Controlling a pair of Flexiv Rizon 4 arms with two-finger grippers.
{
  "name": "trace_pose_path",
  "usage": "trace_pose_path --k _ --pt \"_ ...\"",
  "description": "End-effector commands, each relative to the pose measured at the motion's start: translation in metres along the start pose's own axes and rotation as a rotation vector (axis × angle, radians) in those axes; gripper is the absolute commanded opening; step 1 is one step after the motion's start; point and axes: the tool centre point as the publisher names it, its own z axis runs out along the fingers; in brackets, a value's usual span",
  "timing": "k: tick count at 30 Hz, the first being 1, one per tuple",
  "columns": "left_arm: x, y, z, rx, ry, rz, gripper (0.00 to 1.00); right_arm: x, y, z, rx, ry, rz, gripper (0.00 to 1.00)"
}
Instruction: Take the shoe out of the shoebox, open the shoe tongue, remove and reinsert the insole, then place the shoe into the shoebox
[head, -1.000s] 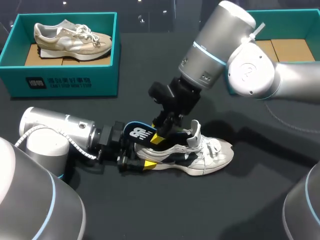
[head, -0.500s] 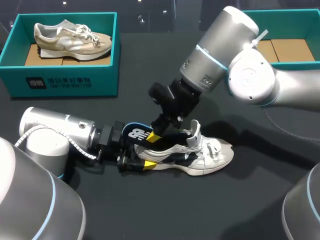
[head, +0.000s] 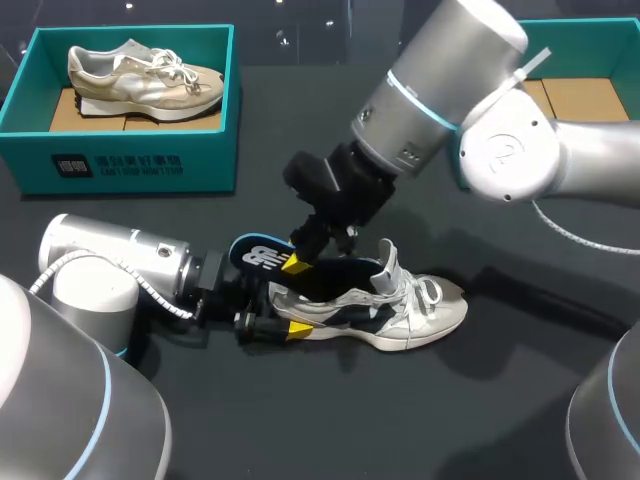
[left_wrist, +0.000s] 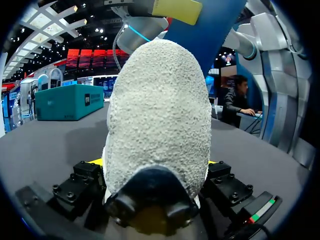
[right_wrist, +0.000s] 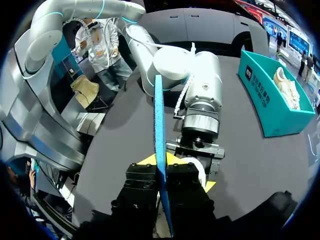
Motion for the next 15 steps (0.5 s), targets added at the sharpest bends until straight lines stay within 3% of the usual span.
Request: trace_pose_path --k 1,4,7,8,9,15 --pt "-0.001 0.002 0.001 0.000 -0.001 0.000 0.00 0.005 0.023 -0.013 -0.105 -0.036 -0.116 0.00" --pt "-0.001 0.002 0.001 0.000 -0.001 0.000 0.00 0.013 0.047 -0.040 -0.129 -0.053 -0.180 0.00" --pt "-0.001 0.002 0.001 0.000 -0.001 0.000 0.00 0.024 0.061 -0.074 -0.331 -0.063 -0.208 0.00" --pt "-0.001 0.002 0.001 0.000 -0.001 0.000 0.00 0.026 0.065 -0.080 -0.351 -0.046 -0.195 0.00" --pt "-0.001 0.002 0.001 0.000 -0.001 0.000 0.00 0.030 0.072 -0.088 -0.333 -0.049 -0.200 0.00" --pt "-0.001 0.002 0.001 0.000 -0.001 0.000 0.00 0.030 0.072 -0.088 -0.333 -0.049 -0.200 0.00"
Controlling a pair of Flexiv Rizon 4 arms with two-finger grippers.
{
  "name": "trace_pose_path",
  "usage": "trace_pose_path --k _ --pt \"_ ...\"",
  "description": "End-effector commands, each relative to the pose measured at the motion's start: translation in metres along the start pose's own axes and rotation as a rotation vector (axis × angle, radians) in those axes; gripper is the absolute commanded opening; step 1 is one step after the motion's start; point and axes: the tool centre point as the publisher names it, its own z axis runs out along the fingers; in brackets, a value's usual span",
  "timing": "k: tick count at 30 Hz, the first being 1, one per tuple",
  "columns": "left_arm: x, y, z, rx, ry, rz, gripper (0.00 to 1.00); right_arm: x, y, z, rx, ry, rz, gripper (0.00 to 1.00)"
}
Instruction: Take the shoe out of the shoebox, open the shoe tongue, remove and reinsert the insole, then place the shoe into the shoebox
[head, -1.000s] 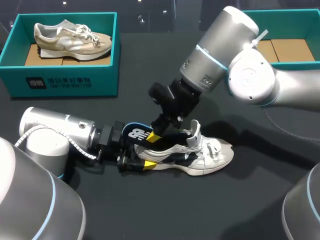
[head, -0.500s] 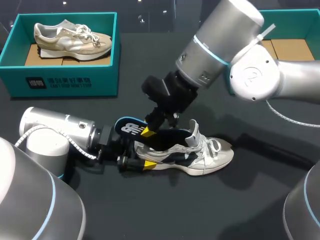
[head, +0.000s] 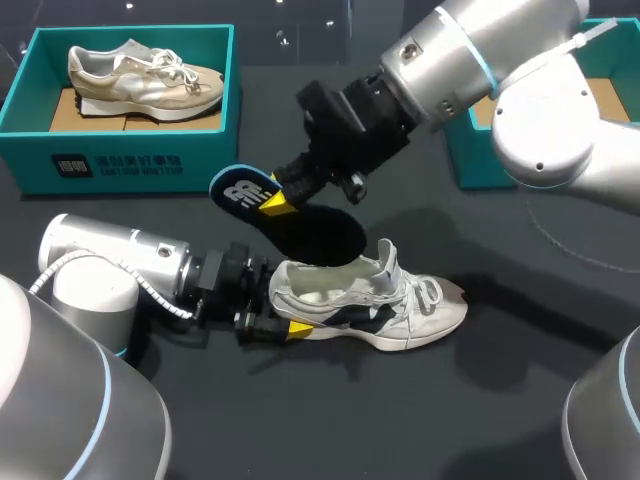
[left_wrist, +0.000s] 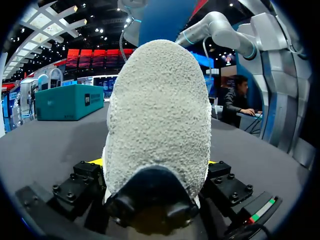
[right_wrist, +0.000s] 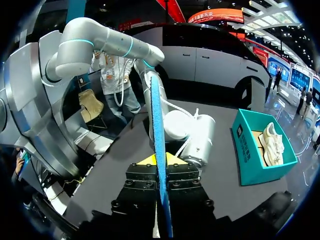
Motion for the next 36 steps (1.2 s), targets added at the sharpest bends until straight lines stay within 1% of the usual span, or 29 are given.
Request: trace_pose_path --k 1,15,18,19,21,22,23,26,28,29,30,33,34,36 --pt "-0.001 0.002 0.001 0.000 -0.001 0.000 0.00 0.012 -0.010 -0.014 -0.040 -0.017 -0.002 0.00" --pt "-0.001 0.002 0.001 0.000 -0.001 0.000 0.00 0.012 -0.010 -0.014 -0.040 -0.017 -0.002 0.00" --pt "-0.001 0.002 0.001 0.000 -0.001 0.000 0.00 0.025 -0.001 -0.038 -0.068 -0.045 -0.003 0.00" --pt "-0.001 0.002 0.001 0.000 -0.001 0.000 0.00 0.029 0.002 -0.046 -0.107 -0.052 -0.024 0.00" --pt "-0.001 0.002 0.001 0.000 -0.001 0.000 0.00 0.035 0.011 -0.060 -0.143 -0.067 -0.048 0.00" --pt "-0.001 0.002 0.001 0.000 -0.001 0.000 0.00 0.036 0.014 -0.066 -0.161 -0.066 -0.062 0.00" --pt "-0.001 0.002 0.001 0.000 -0.001 0.000 0.00 0.036 0.020 -0.070 -0.164 -0.067 -0.081 0.00" --pt "-0.001 0.002 0.001 0.000 -0.001 0.000 0.00 0.034 0.028 -0.076 -0.164 -0.057 -0.080 0.00" --pt "-0.001 0.002 0.001 0.000 -0.001 0.000 0.00 0.033 0.030 -0.081 -0.173 -0.056 -0.065 0.00" --pt "-0.001 0.002 0.001 0.000 -0.001 0.000 0.00 0.035 0.031 -0.085 -0.186 -0.059 -0.059 0.00" --pt "-0.001 0.002 0.001 0.000 -0.001 0.000 0.00 0.037 0.030 -0.089 -0.217 -0.055 -0.047 0.00" --pt "-0.001 0.002 0.001 0.000 -0.001 0.000 0.00 0.051 0.018 -0.110 -0.272 -0.056 0.031 0.00" --pt "-0.001 0.002 0.001 0.000 -0.001 0.000 0.00 0.058 0.014 -0.117 -0.271 -0.099 0.083 0.00" --pt "-0.001 0.002 0.001 0.000 -0.001 0.000 0.00 0.058 0.014 -0.117 -0.271 -0.099 0.083 0.00"
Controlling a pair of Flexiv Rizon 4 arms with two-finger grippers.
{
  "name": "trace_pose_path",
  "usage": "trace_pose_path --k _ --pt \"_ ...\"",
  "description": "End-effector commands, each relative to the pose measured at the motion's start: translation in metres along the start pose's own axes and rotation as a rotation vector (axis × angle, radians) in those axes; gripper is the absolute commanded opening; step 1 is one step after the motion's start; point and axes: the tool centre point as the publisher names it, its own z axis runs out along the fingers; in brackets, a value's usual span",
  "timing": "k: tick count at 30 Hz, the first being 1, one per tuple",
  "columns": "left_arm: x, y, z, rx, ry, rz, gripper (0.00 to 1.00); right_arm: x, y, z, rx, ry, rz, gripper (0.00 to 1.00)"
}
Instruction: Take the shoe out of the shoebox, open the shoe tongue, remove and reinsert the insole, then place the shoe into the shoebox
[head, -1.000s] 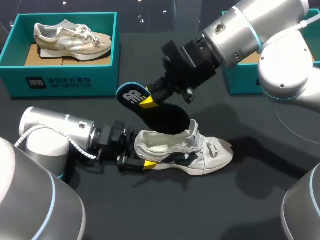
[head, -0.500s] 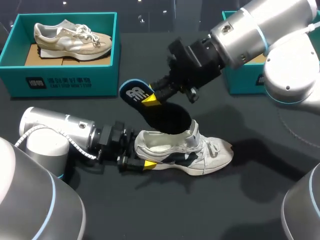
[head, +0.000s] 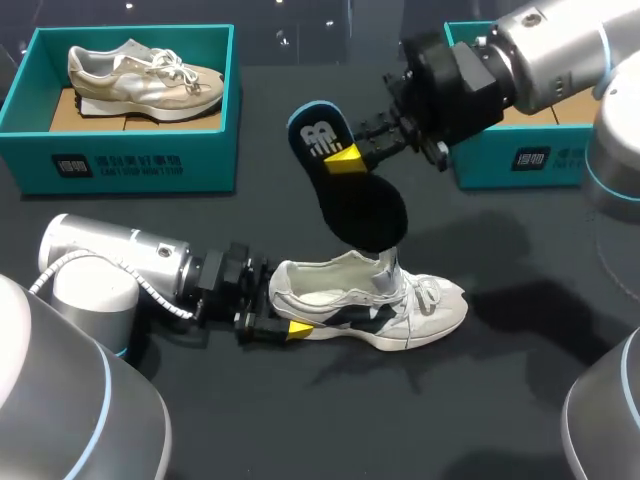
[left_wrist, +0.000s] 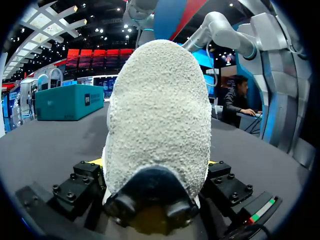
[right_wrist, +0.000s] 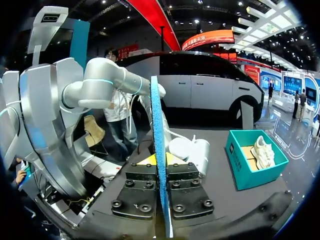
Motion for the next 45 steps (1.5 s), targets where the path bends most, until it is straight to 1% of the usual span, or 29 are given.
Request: trace_pose_path --k 1,11,12,13,15,17,18,19,20,21,22,33,35,37,41,45 --pt "-0.001 0.002 0.001 0.000 -0.001 0.000 0.00 0.024 -0.013 -0.024 -0.021 -0.064 0.026 0.00" --pt "-0.001 0.002 0.001 0.000 -0.001 0.000 0.00 0.024 -0.013 -0.024 -0.021 -0.064 0.026 0.00" --pt "-0.001 0.002 0.001 0.000 -0.001 0.000 0.00 0.025 -0.014 -0.029 -0.038 -0.083 0.044 0.00" --pt "-0.001 0.002 0.001 0.000 -0.001 0.000 0.00 0.028 -0.014 -0.034 -0.068 -0.085 0.071 0.00" --pt "-0.001 0.002 0.001 0.000 -0.001 0.000 0.00 0.034 -0.012 -0.042 -0.102 -0.101 0.136 0.00" --pt "-0.001 0.002 0.001 0.000 -0.001 0.000 0.00 0.041 -0.011 -0.051 -0.139 -0.109 0.169 0.00" --pt "-0.001 0.002 0.001 0.000 -0.001 0.000 0.00 0.046 -0.011 -0.055 -0.171 -0.127 0.196 0.00" --pt "-0.001 0.002 0.001 0.000 -0.001 0.000 0.00 0.050 -0.013 -0.059 -0.229 -0.124 0.210 0.00" --pt "-0.001 0.002 0.001 0.000 -0.001 0.000 0.00 0.055 -0.016 -0.063 -0.255 -0.115 0.232 0.00" --pt "-0.001 0.002 0.001 0.000 -0.001 0.000 0.00 0.061 -0.019 -0.067 -0.289 -0.141 0.262 0.00" --pt "-0.001 0.002 0.001 0.000 -0.001 0.000 0.00 0.069 -0.022 -0.073 -0.298 -0.190 0.272 0.00" --pt "-0.001 0.002 0.001 0.000 -0.001 0.000 0.00 0.069 -0.022 -0.073 -0.298 -0.190 0.272 0.00" --pt "-0.001 0.002 0.001 0.000 -0.001 0.000 0.00 0.071 -0.023 -0.071 -0.300 -0.217 0.297 0.00" --pt "-0.001 0.002 0.001 0.000 -0.001 0.000 0.00 0.073 -0.022 -0.071 -0.282 -0.233 0.327 0.00" --pt "-0.001 0.002 0.001 0.000 -0.001 0.000 0.00 0.079 -0.022 -0.066 -0.268 -0.249 0.358 0.00" --pt "-0.001 0.002 0.001 0.000 -0.001 0.000 0.00 0.094 -0.021 -0.066 -0.269 -0.270 0.387 0.00"
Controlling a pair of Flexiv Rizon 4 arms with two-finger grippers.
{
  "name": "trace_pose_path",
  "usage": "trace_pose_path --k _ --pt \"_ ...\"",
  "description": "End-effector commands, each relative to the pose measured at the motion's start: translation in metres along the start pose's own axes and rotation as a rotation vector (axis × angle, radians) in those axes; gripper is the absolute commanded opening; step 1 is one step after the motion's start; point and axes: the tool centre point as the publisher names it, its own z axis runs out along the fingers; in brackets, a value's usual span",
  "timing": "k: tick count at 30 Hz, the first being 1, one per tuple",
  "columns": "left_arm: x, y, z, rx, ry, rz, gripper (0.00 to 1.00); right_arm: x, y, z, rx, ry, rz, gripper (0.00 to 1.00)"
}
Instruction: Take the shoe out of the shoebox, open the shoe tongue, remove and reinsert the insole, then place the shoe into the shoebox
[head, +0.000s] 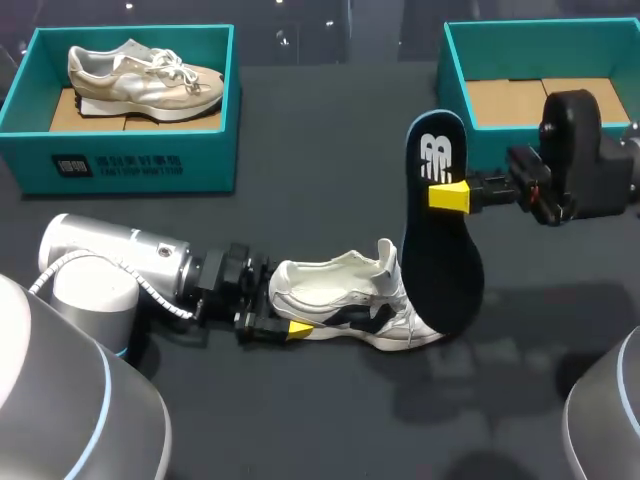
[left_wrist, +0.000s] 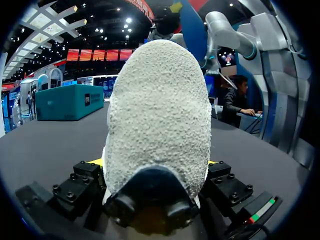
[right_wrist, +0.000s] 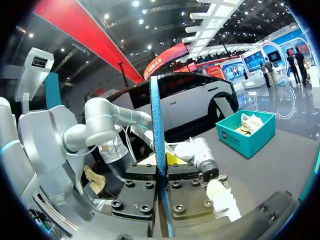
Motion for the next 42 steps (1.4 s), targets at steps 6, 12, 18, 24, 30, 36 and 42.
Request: trace_pose_path --k 6,12,18,24,30,36,42 --pt "-0.001 0.002 0.001 0.000 -0.001 0.000 0.00 0.023 -0.011 -0.006 -0.007 -0.077 0.041 0.00" --pt "-0.001 0.002 0.001 0.000 -0.001 0.000 0.00 0.025 -0.019 -0.004 -0.006 -0.080 0.053 0.00" --pt "-0.001 0.002 0.001 0.000 -0.001 0.000 0.00 0.026 -0.022 -0.001 -0.014 -0.080 0.056 0.00" --pt "0.000 0.003 0.001 -0.005 0.000 -0.001 0.00 0.026 -0.022 -0.001 -0.014 -0.080 0.056 0.00" --pt "0.001 0.002 -0.004 -0.021 -0.006 -0.036 1.00 0.026 -0.022 -0.001 -0.014 -0.080 0.056 0.00" --pt "0.003 -0.001 -0.017 -0.057 -0.024 -0.055 1.00 0.026 -0.022 -0.001 -0.014 -0.080 0.056 0.00" --pt "0.002 0.000 -0.035 -0.172 -0.037 -0.064 1.00 0.026 -0.022 -0.001 -0.014 -0.080 0.056 0.00"
